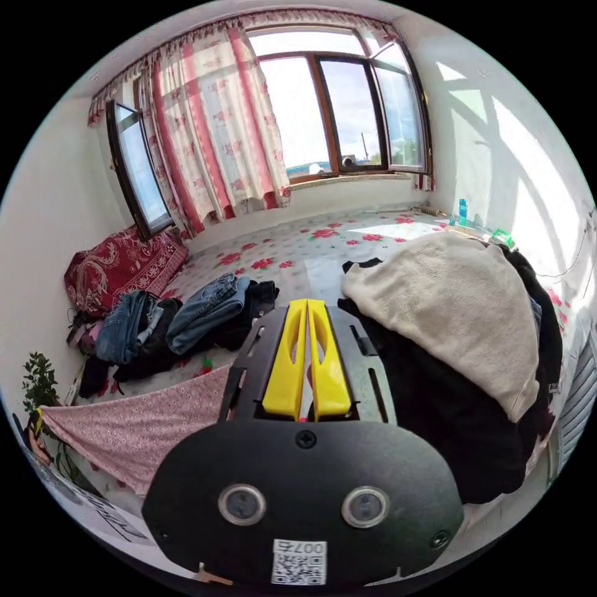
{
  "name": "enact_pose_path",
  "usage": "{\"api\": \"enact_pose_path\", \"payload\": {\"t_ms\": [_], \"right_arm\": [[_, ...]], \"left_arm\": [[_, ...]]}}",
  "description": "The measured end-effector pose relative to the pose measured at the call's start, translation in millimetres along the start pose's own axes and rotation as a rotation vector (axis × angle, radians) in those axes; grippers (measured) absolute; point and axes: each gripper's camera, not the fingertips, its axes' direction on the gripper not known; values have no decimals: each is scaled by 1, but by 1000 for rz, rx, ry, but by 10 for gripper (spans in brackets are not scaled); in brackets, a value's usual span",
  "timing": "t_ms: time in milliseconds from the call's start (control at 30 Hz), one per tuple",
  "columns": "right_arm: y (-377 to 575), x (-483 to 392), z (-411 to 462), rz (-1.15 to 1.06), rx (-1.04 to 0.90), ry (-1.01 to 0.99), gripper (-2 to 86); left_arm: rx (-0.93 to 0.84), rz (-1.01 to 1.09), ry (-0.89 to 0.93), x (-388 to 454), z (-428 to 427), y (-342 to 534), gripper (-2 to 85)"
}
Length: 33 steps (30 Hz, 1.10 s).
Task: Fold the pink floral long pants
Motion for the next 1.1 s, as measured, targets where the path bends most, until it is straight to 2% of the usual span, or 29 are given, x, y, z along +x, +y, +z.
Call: {"api": "enact_pose_path", "payload": {"t_ms": [67,133,200,333,500,633,700,767,900,967,1033,1100], "right_arm": [[12,31,-67,18,96,-130,4],[25,42,-82,15,11,-161,12],[45,41,-78,17,-101,-173,28],[102,8,-39,39,-335,-352,69],[129,-51,-2,-2,-468,-475,116],[126,-97,26,-57,-540,-472,136],[129,-116,41,-110,-576,-434,138],[149,-141,68,-193,-699,-361,136],[209,-182,99,-384,-932,-312,107],[237,-205,78,-551,-819,-180,57],[249,-213,70,-583,-819,-162,28],[247,-205,55,-500,-779,-214,12]], "left_arm": [[78,15,87,-7,-31,19,66],[69,38,140,-10,-41,36,66],[27,93,163,-5,-44,54,66],[-39,300,209,28,-65,89,66],[100,419,391,34,-147,113,66],[236,515,469,30,-220,148,66],[281,481,416,19,-238,168,66],[289,298,318,-9,-248,193,66],[274,67,188,-39,-257,229,66],[230,-15,109,-43,-258,242,66],[212,-54,53,-43,-259,248,66],[221,-88,20,-44,-262,253,66]]}}
